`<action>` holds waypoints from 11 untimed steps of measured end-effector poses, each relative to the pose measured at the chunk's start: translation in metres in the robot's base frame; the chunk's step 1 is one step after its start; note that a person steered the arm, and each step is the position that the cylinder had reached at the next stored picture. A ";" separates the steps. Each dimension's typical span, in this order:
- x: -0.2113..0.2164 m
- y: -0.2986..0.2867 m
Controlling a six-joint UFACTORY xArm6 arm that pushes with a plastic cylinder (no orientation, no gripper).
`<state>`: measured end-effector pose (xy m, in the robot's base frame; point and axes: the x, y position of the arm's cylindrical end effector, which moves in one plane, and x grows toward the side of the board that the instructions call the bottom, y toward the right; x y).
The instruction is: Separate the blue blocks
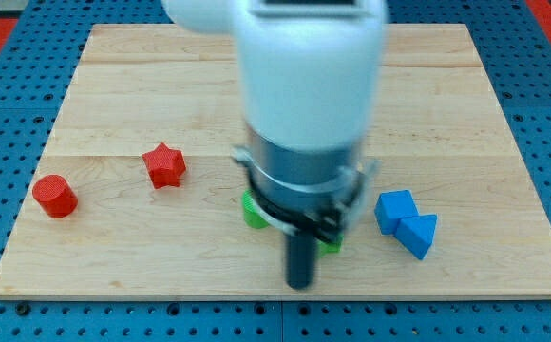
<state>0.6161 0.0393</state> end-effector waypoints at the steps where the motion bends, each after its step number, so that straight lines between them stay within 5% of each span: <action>1: -0.004 0.050; 5: -0.073 0.072; 8: -0.058 0.099; 11: -0.101 0.001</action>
